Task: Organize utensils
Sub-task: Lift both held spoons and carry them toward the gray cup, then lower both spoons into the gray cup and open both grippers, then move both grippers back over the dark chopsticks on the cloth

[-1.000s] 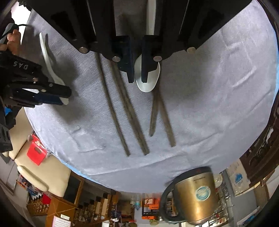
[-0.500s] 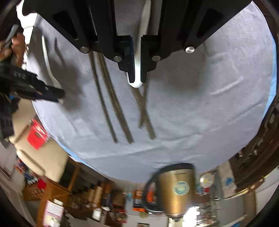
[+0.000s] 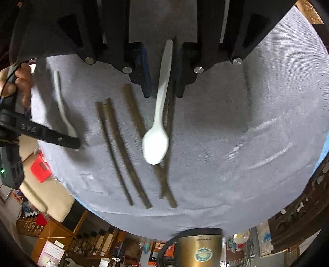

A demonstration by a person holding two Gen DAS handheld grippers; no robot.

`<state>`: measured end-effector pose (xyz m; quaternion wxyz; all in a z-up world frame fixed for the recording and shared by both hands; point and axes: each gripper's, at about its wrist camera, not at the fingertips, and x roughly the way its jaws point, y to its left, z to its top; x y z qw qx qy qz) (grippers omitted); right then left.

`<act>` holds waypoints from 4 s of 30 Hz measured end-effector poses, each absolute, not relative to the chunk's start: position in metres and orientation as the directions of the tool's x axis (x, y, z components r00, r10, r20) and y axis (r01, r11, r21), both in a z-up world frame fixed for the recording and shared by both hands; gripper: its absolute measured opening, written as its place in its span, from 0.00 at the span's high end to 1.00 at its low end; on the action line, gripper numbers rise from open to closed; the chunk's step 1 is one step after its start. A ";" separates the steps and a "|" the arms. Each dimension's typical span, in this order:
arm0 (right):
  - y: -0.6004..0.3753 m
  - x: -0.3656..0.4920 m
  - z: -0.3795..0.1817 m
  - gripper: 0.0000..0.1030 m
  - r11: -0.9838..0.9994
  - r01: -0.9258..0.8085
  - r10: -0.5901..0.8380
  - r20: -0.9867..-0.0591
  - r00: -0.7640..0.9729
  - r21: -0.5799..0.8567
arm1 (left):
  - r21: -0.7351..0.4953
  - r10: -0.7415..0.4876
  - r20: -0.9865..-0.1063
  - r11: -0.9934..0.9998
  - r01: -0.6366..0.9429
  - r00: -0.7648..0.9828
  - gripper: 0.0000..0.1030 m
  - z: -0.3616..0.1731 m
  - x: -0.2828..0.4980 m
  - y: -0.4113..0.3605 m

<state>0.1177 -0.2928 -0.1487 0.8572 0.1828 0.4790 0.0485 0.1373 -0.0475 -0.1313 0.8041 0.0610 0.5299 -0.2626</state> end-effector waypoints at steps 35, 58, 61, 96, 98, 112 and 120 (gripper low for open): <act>-0.286 0.113 -0.130 0.70 0.934 0.044 0.259 -0.759 0.597 0.354 | -0.113 -0.344 -0.821 0.881 0.460 0.456 0.71 -0.099 0.178 -0.087; -0.228 0.004 -0.011 0.69 0.923 -0.066 0.188 -0.295 0.937 0.379 | -0.304 -0.348 -0.436 0.925 0.227 0.830 0.71 0.005 0.051 -0.033; -0.215 -0.002 -0.015 0.69 0.942 -0.059 0.164 -0.300 0.940 0.331 | -0.311 -0.336 -0.442 0.927 0.210 0.831 0.71 -0.006 0.042 -0.031; -0.216 -0.060 -0.034 0.68 0.971 -0.006 0.105 -0.409 0.906 0.237 | -0.208 -0.317 -0.459 0.946 0.247 0.830 0.69 -0.024 -0.036 -0.016; -0.215 -0.057 -0.033 0.67 0.982 0.030 0.058 -0.445 0.893 0.188 | -0.175 -0.300 -0.470 0.954 0.246 0.830 0.48 -0.020 -0.039 -0.018; -0.198 -0.066 -0.006 0.39 0.985 0.146 -0.175 -0.536 0.826 -0.097 | -0.160 -0.241 -0.564 0.970 0.181 0.790 0.34 -0.018 -0.034 -0.012; -0.197 -0.066 0.001 0.38 0.980 0.164 -0.200 -0.547 0.813 -0.114 | -0.163 -0.214 -0.592 0.976 0.145 0.777 0.34 -0.023 -0.028 -0.002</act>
